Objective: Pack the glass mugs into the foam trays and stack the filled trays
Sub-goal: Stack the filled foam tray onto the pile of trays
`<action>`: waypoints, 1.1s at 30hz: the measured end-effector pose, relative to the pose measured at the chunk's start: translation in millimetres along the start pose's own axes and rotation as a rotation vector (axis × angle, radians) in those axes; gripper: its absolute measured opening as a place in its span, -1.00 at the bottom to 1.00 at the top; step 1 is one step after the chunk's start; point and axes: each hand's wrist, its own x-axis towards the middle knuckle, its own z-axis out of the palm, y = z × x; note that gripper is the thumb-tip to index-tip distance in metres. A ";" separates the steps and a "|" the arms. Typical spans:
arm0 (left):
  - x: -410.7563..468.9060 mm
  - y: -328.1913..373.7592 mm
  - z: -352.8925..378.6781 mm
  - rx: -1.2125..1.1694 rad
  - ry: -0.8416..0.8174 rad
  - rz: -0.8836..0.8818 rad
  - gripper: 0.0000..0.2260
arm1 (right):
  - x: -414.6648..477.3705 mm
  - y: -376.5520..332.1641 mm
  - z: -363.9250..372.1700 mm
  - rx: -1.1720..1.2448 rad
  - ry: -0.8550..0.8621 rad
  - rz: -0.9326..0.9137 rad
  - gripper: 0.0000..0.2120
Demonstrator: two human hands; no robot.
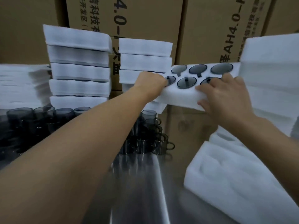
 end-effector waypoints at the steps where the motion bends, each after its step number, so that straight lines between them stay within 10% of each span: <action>1: 6.6 -0.9 7.7 0.022 -0.001 0.003 -0.59 | 6.1 -0.3 10.0 -0.003 -0.022 0.003 -0.69; 14: -4.6 -36.5 29.4 -0.024 0.122 0.205 -0.74 | -12.9 -14.1 42.1 0.312 0.006 -0.052 -0.60; 33: 11.3 27.4 18.9 -0.113 -0.129 0.329 -0.66 | -30.2 29.2 70.5 0.407 -0.578 0.163 -0.66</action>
